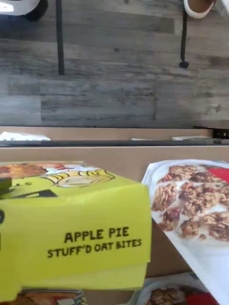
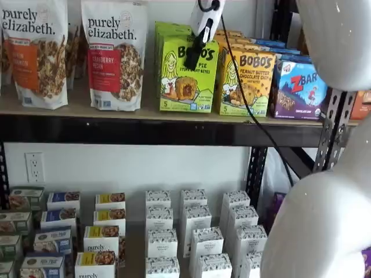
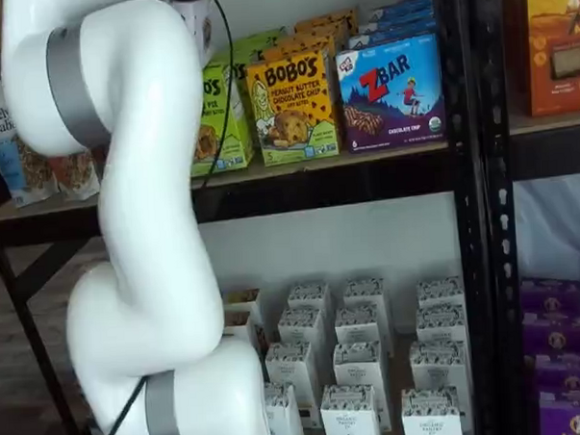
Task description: Pick the green box on the top shelf, the fourth from the left
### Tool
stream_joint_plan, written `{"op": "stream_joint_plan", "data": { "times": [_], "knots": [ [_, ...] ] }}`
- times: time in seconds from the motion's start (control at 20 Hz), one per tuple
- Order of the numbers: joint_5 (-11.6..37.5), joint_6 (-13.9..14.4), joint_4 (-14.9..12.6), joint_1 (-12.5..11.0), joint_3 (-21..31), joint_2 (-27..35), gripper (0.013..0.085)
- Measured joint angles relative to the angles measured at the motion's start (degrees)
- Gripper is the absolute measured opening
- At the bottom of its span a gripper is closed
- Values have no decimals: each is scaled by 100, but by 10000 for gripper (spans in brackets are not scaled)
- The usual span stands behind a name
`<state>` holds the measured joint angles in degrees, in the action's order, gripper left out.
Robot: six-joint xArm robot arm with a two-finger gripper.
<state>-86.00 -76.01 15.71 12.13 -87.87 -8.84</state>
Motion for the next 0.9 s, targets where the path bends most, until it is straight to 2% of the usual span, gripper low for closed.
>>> {"op": "stream_joint_plan", "data": {
  "times": [0.65,0.9],
  "knots": [
    [-338,197,-148,116,190,-583,250],
    [-498,190,-191,88,307,-803,250]
  ]
}}
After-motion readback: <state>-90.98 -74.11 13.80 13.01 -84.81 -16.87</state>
